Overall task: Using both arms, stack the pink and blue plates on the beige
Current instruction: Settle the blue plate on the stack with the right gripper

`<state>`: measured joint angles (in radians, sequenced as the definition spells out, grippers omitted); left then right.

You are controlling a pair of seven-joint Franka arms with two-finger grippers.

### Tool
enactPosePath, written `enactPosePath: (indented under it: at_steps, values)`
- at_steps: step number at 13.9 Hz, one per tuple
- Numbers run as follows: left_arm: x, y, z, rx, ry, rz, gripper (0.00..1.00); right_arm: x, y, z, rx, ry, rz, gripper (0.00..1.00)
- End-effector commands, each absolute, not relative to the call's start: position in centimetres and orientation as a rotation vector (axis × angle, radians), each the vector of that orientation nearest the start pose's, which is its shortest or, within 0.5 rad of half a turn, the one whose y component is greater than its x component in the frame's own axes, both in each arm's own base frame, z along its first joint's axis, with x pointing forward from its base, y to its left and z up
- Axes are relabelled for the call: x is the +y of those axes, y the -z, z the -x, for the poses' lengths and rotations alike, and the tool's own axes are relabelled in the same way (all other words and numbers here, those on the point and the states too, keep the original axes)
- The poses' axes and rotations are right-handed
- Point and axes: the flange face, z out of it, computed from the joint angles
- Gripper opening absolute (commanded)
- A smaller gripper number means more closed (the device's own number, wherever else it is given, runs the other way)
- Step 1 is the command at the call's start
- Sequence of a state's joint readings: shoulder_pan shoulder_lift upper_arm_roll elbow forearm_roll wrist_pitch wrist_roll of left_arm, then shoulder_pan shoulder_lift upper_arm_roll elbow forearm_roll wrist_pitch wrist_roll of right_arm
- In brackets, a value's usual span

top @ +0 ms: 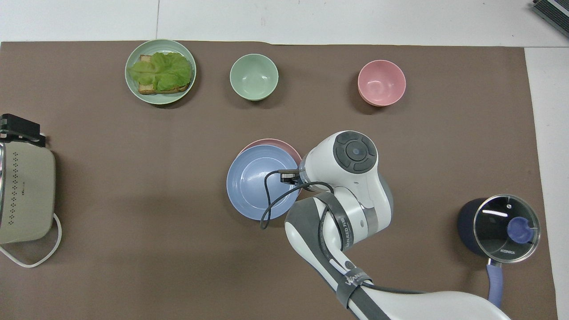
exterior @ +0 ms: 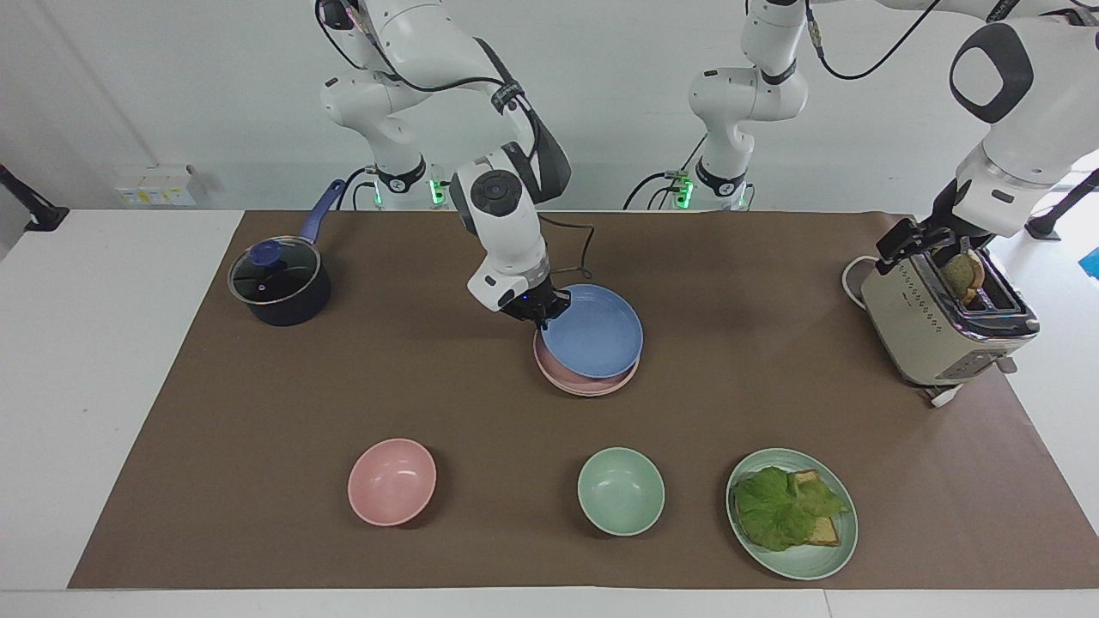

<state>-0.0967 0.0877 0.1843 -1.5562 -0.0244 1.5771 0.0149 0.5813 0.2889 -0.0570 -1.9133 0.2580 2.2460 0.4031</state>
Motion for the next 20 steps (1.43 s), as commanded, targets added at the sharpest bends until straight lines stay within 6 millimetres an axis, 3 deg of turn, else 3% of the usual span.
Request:
enactPosePath:
  at_steps: [1, 9, 10, 11, 12, 17, 20]
  values:
    - [4.3, -58.8, -57.5, -0.102, -0.101, 3.142, 1.00, 31.3, -34.5, -53.6, 0.004, -0.055, 2.925, 0.00]
    - [4.3, -58.9, -57.5, -0.102, -0.099, 3.142, 1.00, 30.0, -34.0, -54.9, -0.129, 0.012, 2.916, 0.00]
    - [4.3, -58.9, -57.5, -0.102, -0.099, 3.142, 1.00, 30.0, -33.9, -54.9, -0.131, 0.010, 2.917, 0.05]
    - [4.3, -58.8, -57.5, -0.102, -0.101, 3.142, 1.00, 30.0, -33.9, -54.9, -0.131, 0.010, 2.917, 0.37]
    - [4.3, -58.8, -57.5, -0.102, -0.101, 3.142, 1.00, 30.0, -34.0, -54.9, -0.125, 0.009, 2.916, 0.97]
    - [4.3, -58.9, -57.5, -0.102, -0.099, 3.142, 1.00, 29.3, -35.9, -55.5, -0.115, 0.016, 2.923, 1.00]
    - [4.3, -58.8, -57.5, -0.102, -0.101, 3.142, 1.00, 24.3, -40.1, -57.2, -0.039, 0.099, 2.935, 1.00]
